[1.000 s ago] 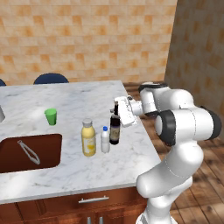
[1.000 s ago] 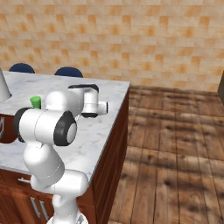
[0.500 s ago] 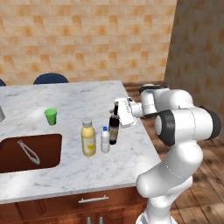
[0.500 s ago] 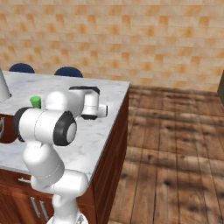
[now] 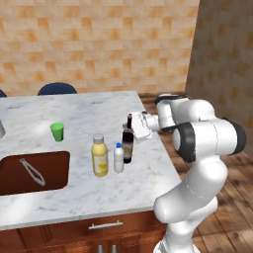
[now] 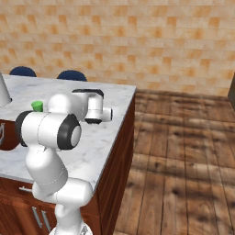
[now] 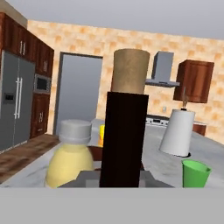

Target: Place the drinks on the dining counter in a tight cluster.

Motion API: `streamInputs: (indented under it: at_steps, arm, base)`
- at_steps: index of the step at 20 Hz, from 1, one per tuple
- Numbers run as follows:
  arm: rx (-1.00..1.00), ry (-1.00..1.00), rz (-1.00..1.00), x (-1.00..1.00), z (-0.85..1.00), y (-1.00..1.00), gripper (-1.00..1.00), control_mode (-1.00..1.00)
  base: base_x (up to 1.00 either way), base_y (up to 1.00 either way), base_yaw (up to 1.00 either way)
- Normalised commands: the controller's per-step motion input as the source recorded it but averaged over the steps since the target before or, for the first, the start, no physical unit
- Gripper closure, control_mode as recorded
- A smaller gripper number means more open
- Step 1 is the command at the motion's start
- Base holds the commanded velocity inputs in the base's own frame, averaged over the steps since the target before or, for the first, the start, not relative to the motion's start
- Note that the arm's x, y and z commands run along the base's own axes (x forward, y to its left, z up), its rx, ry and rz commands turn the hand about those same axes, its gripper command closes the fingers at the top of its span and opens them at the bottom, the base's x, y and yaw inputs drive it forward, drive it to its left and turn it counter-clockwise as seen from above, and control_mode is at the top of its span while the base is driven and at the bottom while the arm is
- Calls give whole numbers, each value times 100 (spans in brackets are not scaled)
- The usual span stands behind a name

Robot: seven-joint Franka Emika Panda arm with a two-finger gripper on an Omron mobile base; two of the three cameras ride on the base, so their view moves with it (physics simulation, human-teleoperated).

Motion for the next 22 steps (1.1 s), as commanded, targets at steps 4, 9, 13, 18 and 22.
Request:
streamInputs:
  at_steps: [4, 9, 13, 18, 22]
  arm:
    - [0, 5, 0, 0, -39, 9, 100, -100]
    - [0, 2, 0, -2, -27, 2, -100, -100]
    - [0, 0, 0, -7, -15, 0, -100, -100]
    - [0, 0, 0, -3, -6, -1, -100, -100]
    - [0, 0, 0, -1, 1, -8, -100, -100]
  base:
    - [0, 0, 0]
    - [0, 0, 0]
    - [0, 0, 0]
    - [0, 0, 0]
    - [0, 0, 0]
